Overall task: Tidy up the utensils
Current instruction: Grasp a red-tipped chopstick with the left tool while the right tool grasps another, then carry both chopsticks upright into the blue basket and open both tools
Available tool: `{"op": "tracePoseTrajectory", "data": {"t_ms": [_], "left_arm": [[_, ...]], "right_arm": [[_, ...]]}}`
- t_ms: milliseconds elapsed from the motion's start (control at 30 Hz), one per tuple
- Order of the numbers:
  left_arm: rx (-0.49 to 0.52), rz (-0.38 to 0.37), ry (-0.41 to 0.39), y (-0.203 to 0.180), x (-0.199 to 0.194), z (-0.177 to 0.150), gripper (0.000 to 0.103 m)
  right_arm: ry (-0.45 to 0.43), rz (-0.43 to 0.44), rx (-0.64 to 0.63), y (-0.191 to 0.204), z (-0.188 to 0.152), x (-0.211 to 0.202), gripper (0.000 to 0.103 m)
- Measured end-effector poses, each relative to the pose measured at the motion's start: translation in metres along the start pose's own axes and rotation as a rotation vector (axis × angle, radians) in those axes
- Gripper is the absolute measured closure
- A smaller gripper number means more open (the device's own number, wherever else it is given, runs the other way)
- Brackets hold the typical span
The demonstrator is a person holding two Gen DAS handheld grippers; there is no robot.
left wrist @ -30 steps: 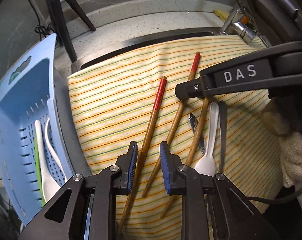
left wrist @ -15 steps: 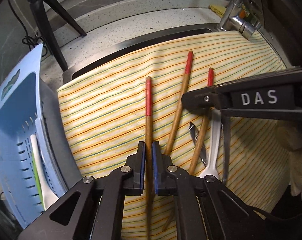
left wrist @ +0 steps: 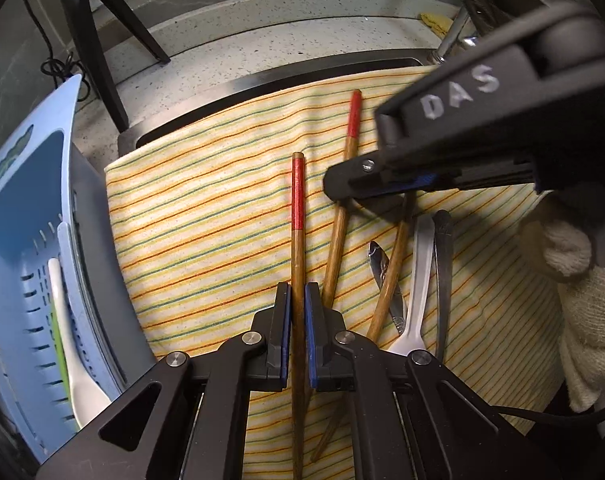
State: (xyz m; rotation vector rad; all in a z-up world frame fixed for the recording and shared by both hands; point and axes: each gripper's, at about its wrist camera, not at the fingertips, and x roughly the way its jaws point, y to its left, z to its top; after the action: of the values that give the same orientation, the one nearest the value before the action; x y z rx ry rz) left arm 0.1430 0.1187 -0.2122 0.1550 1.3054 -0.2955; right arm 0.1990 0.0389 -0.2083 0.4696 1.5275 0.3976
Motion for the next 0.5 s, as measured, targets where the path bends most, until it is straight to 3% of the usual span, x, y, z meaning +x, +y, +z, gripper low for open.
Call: {"op": "tracePoseTrajectory", "data": {"t_ms": [167, 500], "left_arm": [[-0.02, 0.011, -0.016, 0.003, -0.003, -0.002, 0.098], [-0.079, -0.013, -0.068, 0.013, -0.022, -0.007, 0.098]], "right_arm": [[0.001, -0.059, -0.055, 0.012, 0.003, 0.004, 0.093], [-0.002, 0.059, -0.073, 0.007, -0.011, -0.016, 0.097]]}}
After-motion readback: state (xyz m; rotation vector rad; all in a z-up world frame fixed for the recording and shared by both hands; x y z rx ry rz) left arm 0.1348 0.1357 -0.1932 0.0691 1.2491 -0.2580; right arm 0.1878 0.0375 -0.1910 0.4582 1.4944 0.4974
